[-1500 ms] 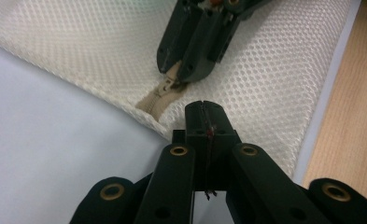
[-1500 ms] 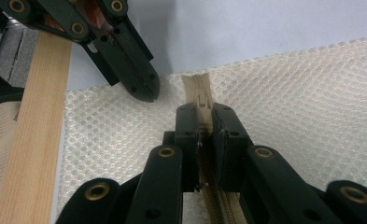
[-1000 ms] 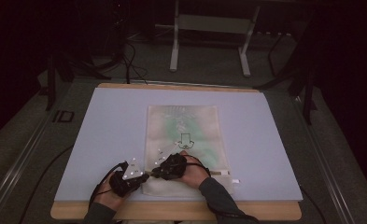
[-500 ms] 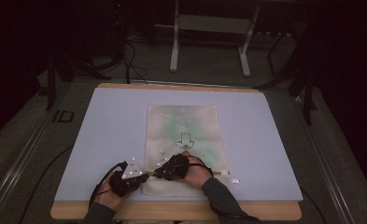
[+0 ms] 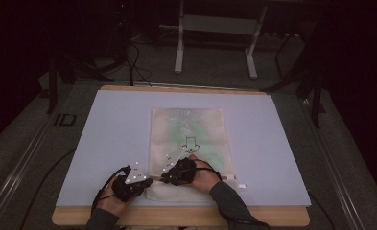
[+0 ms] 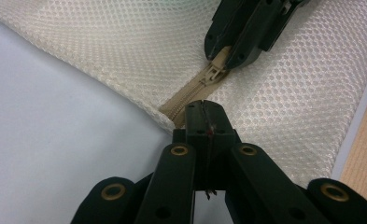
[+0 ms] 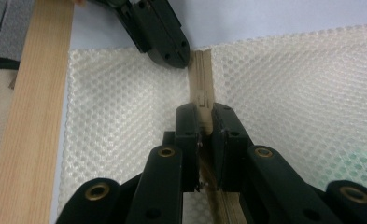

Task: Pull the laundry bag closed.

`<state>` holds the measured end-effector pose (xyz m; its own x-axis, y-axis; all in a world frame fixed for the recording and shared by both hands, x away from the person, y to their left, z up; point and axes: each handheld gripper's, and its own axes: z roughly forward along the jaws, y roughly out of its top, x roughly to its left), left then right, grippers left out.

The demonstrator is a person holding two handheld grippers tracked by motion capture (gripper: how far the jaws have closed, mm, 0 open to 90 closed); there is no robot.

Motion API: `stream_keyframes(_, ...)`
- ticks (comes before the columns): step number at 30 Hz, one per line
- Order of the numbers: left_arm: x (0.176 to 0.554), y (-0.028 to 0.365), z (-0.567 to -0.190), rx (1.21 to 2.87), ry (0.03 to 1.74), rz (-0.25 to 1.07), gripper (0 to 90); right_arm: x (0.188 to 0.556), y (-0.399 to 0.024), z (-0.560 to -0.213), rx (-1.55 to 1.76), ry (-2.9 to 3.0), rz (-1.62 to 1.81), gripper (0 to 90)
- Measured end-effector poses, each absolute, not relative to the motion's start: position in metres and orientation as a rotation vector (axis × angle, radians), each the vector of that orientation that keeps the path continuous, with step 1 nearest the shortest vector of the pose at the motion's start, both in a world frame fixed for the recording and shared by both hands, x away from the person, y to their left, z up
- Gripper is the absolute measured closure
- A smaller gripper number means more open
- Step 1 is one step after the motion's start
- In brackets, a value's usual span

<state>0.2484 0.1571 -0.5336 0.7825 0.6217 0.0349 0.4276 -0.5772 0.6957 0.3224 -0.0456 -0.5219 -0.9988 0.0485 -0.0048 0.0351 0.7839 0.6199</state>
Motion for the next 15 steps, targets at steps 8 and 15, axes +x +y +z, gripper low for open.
stream_keyframes(8, 0.2486, 0.1571, -0.5335, 2.275, 0.772, 0.359, 89.8, 0.3219, -0.0500, -0.5211, 0.069, 2.951, 1.011, 82.1)
stream_keyframes(15, 0.2490, 0.1574, -0.5334, 2.274, 0.773, 0.354, 89.8, 0.3232, -0.0564, -0.5206, 0.072, 2.954, 1.001, 82.1)
